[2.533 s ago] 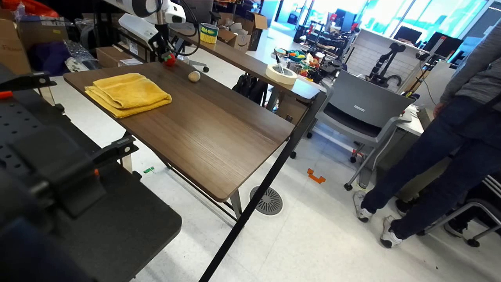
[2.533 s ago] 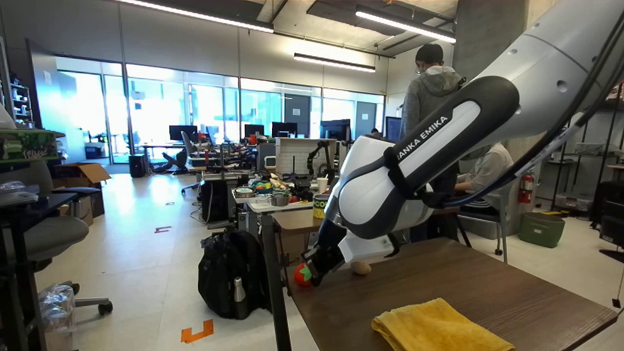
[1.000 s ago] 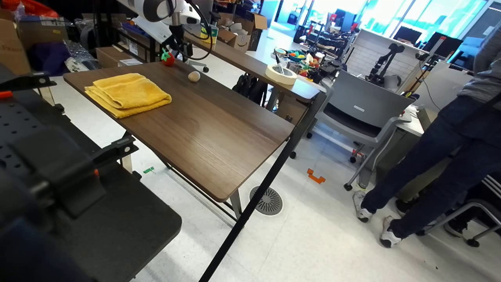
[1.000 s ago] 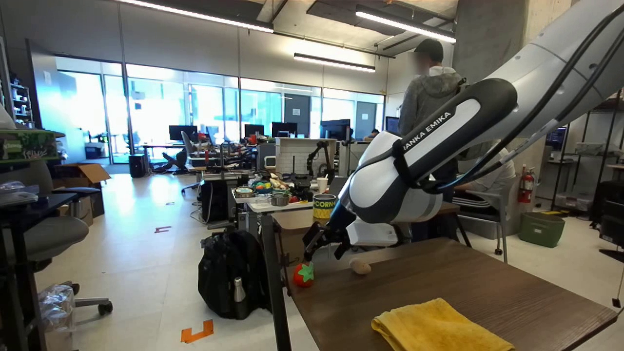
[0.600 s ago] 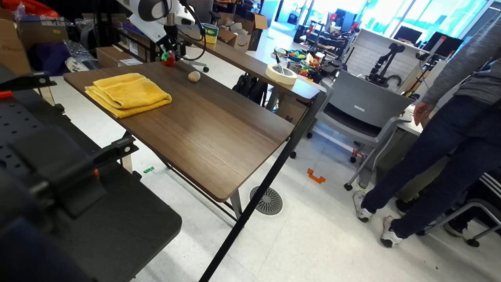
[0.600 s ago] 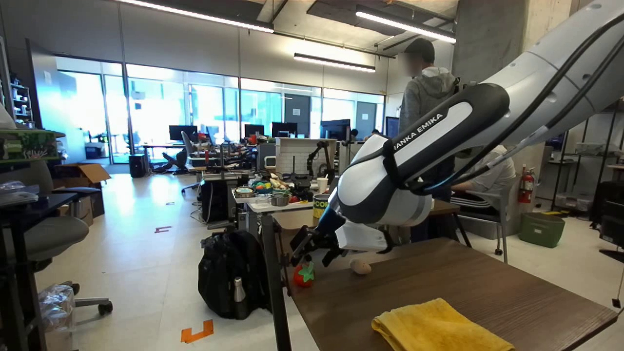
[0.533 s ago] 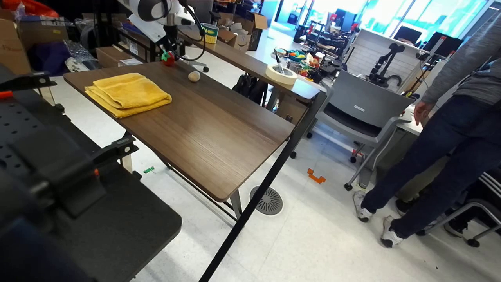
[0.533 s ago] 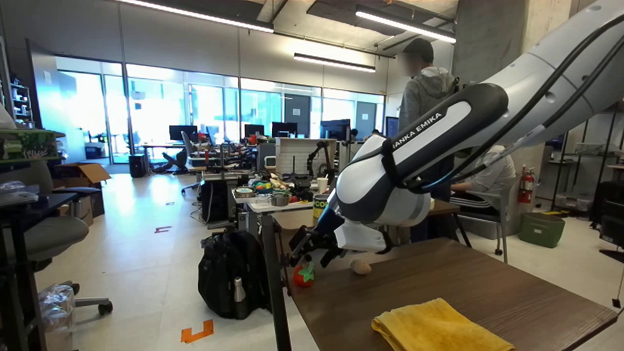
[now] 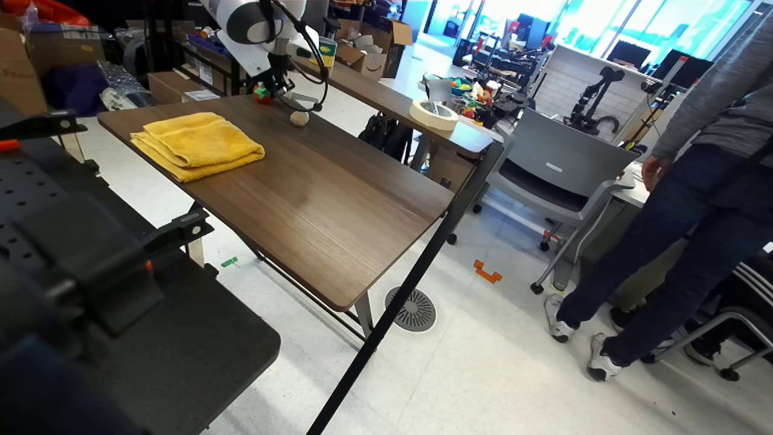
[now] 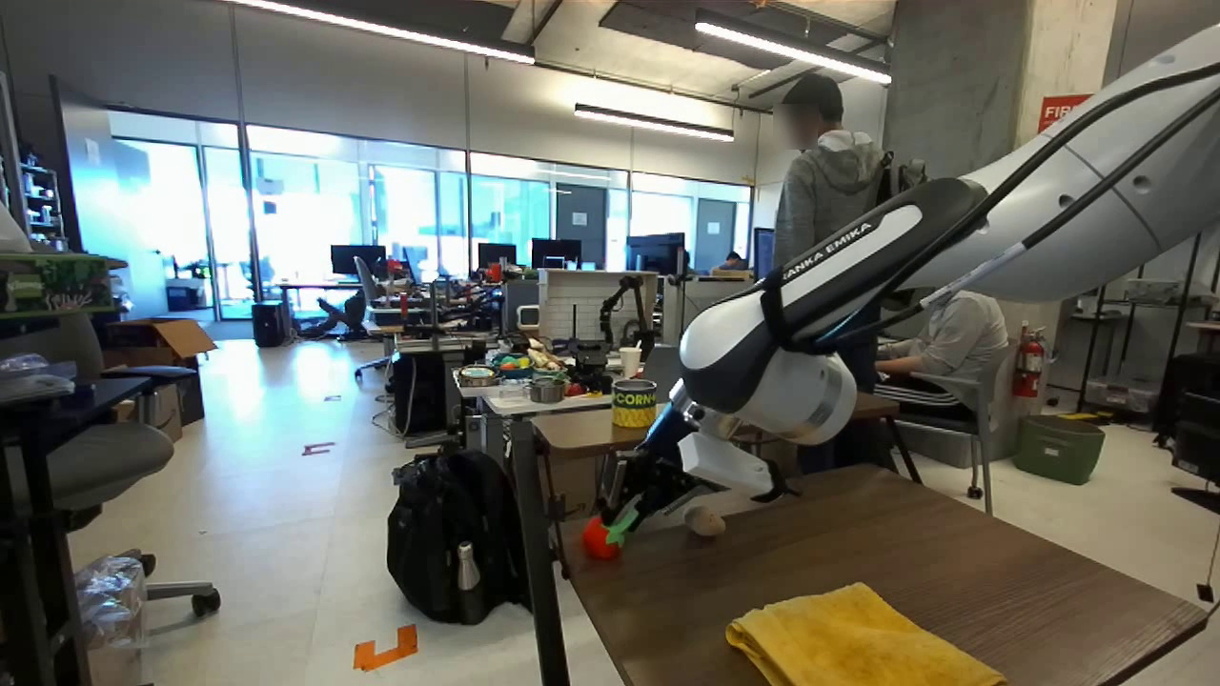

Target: Use the towel to clean the table and move the plush toys to the right

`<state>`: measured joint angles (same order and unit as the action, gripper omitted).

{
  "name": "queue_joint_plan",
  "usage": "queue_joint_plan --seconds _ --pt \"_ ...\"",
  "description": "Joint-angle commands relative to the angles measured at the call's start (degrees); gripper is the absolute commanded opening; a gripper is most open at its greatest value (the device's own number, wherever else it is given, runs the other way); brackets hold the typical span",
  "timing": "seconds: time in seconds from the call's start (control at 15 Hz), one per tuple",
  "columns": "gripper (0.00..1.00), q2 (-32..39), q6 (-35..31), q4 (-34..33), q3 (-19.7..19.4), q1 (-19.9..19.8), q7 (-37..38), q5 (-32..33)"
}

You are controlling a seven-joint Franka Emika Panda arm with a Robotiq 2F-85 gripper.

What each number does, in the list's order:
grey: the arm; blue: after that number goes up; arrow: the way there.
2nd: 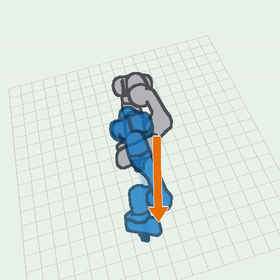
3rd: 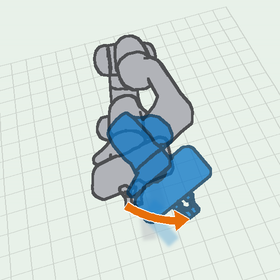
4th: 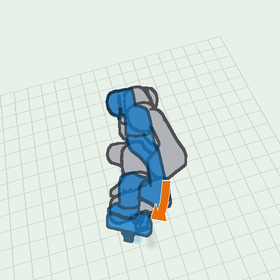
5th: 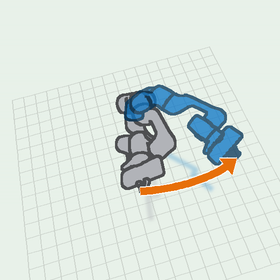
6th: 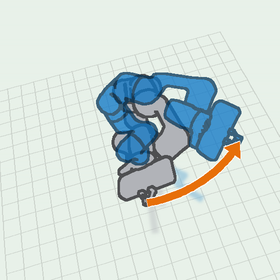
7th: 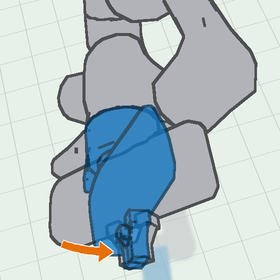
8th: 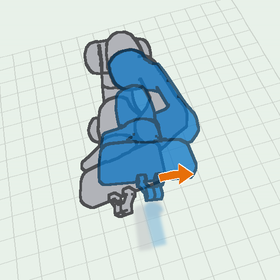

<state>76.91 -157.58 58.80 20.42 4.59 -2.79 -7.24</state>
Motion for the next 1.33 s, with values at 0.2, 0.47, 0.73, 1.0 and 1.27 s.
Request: queue_joint_plan --seconds 0.2,0.47,0.73,1.0,1.27 --pt "0.0 2.0 4.4 -2.9 5.4 -3.5 -3.0 -3.9" --pt "0.01 -4.7 2.4 7.0 6.6 -7.0 -4.2 -2.6" --pt "0.01 -13.5 -4.6 18.8 5.0 -9.9 -5.0 -2.2" --pt "0.01 -21.0 -16.9 29.0 -0.9 -10.4 0.3 -4.7" --pt "0.01 -28.3 -26.1 40.6 -10.6 -8.0 9.3 -6.6"
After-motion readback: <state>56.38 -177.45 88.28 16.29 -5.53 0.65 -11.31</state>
